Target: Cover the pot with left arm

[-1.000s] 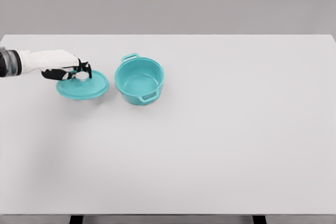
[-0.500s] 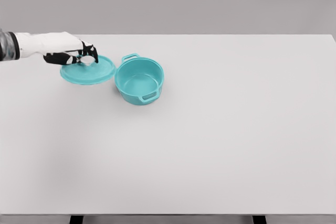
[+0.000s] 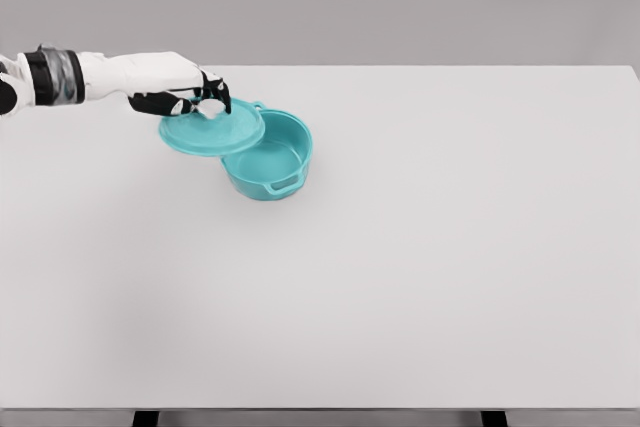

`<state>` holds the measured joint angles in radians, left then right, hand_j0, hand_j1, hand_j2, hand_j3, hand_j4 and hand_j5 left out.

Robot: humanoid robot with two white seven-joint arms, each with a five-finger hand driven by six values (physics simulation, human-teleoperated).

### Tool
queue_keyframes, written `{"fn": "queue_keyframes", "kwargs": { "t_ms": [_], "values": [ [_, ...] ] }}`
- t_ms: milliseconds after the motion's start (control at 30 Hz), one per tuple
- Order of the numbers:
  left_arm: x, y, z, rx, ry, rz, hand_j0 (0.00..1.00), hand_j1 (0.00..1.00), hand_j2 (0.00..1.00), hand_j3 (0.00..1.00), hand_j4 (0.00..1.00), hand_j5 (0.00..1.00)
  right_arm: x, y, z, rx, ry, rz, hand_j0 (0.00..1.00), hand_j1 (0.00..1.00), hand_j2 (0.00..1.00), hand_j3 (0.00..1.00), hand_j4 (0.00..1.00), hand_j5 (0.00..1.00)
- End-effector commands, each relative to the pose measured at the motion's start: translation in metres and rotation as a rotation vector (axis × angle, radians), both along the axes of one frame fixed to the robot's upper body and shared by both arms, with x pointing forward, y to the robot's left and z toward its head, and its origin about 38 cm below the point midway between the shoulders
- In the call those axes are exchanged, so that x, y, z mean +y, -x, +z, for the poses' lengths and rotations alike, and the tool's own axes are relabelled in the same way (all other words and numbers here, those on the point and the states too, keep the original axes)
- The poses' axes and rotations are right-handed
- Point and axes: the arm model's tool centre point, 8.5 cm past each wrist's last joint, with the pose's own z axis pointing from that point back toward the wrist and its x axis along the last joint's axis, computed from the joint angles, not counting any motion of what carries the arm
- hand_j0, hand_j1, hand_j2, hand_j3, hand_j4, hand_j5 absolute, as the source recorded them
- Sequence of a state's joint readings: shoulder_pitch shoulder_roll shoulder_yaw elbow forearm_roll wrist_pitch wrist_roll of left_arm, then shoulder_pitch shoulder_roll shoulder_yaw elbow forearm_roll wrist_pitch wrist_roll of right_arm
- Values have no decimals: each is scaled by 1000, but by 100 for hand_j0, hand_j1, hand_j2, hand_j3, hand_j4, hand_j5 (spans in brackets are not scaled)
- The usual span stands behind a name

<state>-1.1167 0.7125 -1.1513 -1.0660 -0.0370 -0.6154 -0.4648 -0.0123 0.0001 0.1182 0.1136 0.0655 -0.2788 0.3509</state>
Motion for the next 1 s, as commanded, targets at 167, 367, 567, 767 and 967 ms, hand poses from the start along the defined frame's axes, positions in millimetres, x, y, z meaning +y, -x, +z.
{"fn": "queue_keyframes", "kwargs": {
  "t_ms": [167,367,567,767,967],
  "values": [
    [-30,-4,4,-4,47,-44,31,31,31,31,31,31,0,0,0,0,0,0,100,100,100,100,100,100],
    [-43,-4,4,-5,59,-67,31,31,31,31,31,31,0,0,0,0,0,0,100,100,100,100,100,100],
    [-42,-7,11,-39,67,-56,31,31,31,31,31,31,0,0,0,0,0,0,100,100,100,100,100,100],
    [-60,-7,4,-35,64,-85,31,31,31,31,31,31,0,-1,0,-2,-1,1,100,100,100,100,100,100],
    [-61,-6,-2,-23,68,-85,31,31,31,31,31,31,0,0,0,0,0,-1,100,100,100,100,100,100]
  ]
}}
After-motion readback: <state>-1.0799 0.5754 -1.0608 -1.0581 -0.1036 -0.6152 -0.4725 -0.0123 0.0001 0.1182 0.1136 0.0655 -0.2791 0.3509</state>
